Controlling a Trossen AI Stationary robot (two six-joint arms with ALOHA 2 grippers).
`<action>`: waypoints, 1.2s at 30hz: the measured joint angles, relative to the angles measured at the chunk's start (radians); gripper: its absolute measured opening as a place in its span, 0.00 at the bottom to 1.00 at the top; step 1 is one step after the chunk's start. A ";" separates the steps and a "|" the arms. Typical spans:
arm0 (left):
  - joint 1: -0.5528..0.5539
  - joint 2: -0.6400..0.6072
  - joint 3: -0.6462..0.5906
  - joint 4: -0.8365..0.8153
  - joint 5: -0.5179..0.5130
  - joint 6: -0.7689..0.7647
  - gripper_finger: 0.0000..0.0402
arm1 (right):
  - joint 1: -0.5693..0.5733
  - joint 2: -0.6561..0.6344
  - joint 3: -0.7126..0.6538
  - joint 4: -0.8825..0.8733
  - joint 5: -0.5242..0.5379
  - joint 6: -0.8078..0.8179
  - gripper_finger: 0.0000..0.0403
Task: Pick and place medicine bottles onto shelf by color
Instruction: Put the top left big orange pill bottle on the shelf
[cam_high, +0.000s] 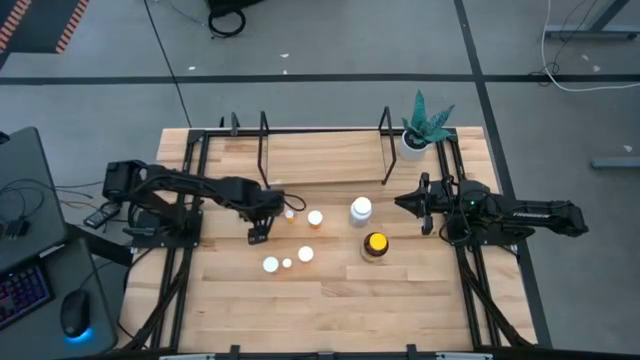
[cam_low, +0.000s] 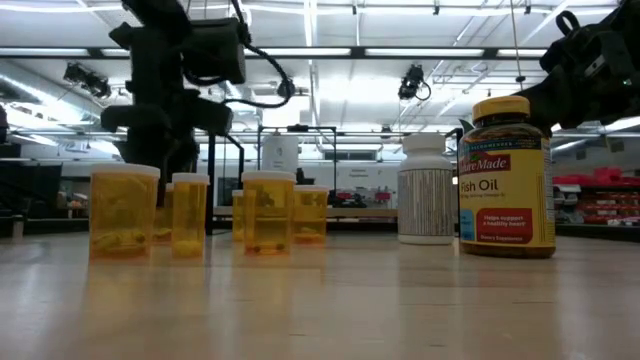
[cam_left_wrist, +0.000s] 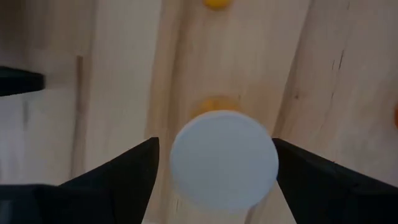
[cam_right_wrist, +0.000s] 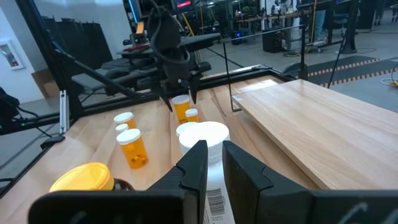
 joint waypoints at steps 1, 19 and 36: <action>0.000 0.008 0.000 -0.001 0.000 0.001 0.75 | 0.000 0.000 0.000 0.000 0.000 0.000 0.14; 0.000 0.046 0.000 0.039 0.000 0.016 0.50 | 0.000 0.000 0.000 0.000 0.000 0.000 0.14; 0.069 0.048 0.252 -0.189 -0.008 0.091 0.48 | 0.000 0.000 0.000 0.000 0.000 0.000 0.14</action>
